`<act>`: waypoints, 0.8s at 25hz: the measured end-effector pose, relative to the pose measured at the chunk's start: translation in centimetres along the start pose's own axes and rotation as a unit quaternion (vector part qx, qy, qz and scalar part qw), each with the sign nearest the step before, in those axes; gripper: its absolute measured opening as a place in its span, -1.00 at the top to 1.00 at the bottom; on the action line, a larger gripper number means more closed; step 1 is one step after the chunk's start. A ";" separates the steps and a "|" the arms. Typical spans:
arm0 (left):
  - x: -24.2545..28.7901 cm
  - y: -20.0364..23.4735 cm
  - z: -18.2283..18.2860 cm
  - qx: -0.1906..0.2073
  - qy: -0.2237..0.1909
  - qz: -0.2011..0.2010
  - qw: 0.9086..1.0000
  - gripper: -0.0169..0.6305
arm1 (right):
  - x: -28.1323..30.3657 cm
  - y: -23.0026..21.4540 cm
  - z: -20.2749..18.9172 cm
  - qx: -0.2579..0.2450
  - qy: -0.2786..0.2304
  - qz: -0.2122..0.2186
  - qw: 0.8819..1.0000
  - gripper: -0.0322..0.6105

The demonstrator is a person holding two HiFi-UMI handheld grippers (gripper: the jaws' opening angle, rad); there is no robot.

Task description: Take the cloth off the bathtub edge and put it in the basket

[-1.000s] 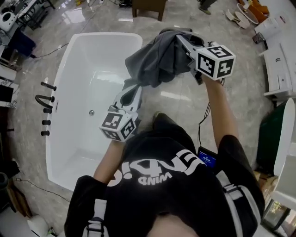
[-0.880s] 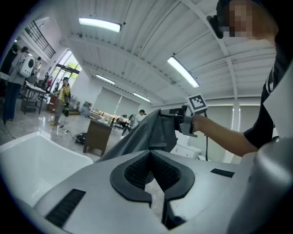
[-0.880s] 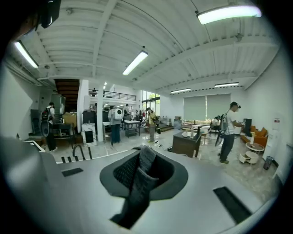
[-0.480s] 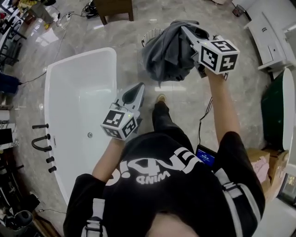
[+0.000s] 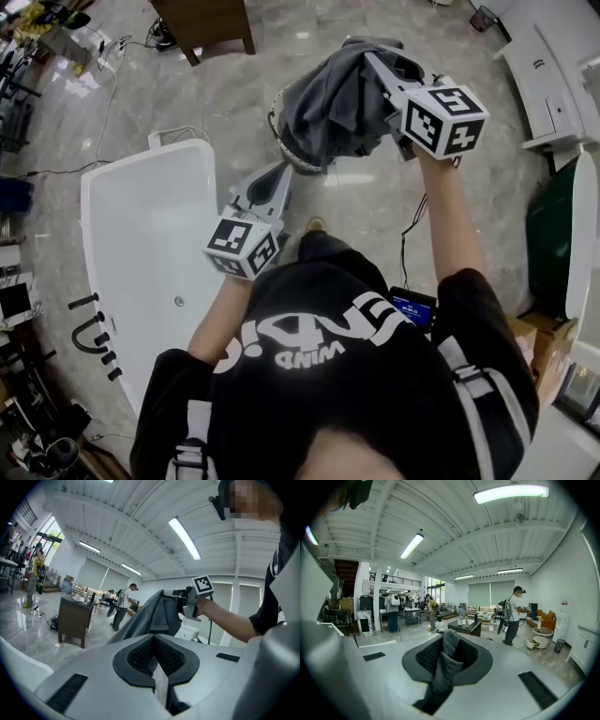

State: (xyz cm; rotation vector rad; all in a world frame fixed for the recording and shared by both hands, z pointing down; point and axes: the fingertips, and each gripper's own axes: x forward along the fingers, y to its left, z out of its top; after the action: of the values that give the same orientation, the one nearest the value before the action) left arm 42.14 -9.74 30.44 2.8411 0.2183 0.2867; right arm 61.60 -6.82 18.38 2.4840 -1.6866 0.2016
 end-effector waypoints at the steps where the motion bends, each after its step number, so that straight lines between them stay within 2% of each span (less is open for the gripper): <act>1: 1.6 0.3 0.6 0.000 -0.002 0.003 1.000 0.90 | 0.8 -1.3 0.3 0.000 -0.001 0.005 1.000 0.78; 5: 6.6 1.6 2.7 0.004 -0.006 0.007 1.000 0.90 | 3.8 -4.8 1.4 -0.001 -0.007 0.016 1.000 0.78; 12: 10.1 5.7 3.7 0.004 0.012 -0.004 1.000 0.90 | 8.4 -6.1 1.0 0.009 -0.004 0.019 1.000 0.78; 20: 13.9 7.9 2.4 0.007 0.050 -0.016 0.999 0.90 | 10.7 -8.5 -4.1 0.041 0.026 0.009 0.999 0.78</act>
State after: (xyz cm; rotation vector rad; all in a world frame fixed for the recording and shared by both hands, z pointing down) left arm 57.05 -15.45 32.83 2.8361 0.2863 0.4228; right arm 73.23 -12.70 24.08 2.4986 -1.7136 0.3402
